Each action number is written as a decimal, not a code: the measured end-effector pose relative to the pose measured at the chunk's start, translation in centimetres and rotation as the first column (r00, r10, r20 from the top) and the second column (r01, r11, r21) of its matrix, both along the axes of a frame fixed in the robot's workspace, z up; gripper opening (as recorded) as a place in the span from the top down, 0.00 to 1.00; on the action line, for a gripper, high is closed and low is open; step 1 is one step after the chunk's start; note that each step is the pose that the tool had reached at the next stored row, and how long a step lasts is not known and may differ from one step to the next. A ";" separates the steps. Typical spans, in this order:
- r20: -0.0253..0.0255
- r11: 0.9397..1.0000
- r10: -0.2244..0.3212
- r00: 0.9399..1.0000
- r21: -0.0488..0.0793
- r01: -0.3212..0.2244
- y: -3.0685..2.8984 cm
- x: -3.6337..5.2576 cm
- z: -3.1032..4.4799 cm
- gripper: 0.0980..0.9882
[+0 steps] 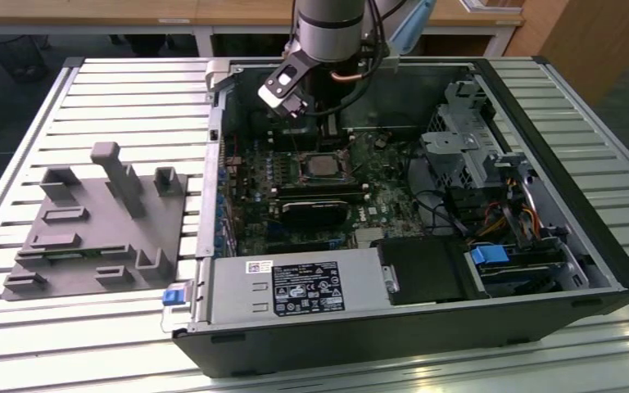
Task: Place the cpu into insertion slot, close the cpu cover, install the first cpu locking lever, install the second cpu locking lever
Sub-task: 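Close the cpu cover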
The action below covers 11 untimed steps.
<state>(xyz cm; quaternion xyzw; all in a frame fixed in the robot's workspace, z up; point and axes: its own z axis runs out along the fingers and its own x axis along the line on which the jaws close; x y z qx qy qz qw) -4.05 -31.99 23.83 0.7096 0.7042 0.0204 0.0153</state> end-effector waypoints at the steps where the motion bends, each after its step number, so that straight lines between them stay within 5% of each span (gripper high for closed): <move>1: 0.000 1.000 0.000 1.000 0.000 0.000 0.00 0.00 0.02 0.99; 11: 0.000 1.000 0.000 1.000 0.000 0.000 0.00 0.00 0.27 0.99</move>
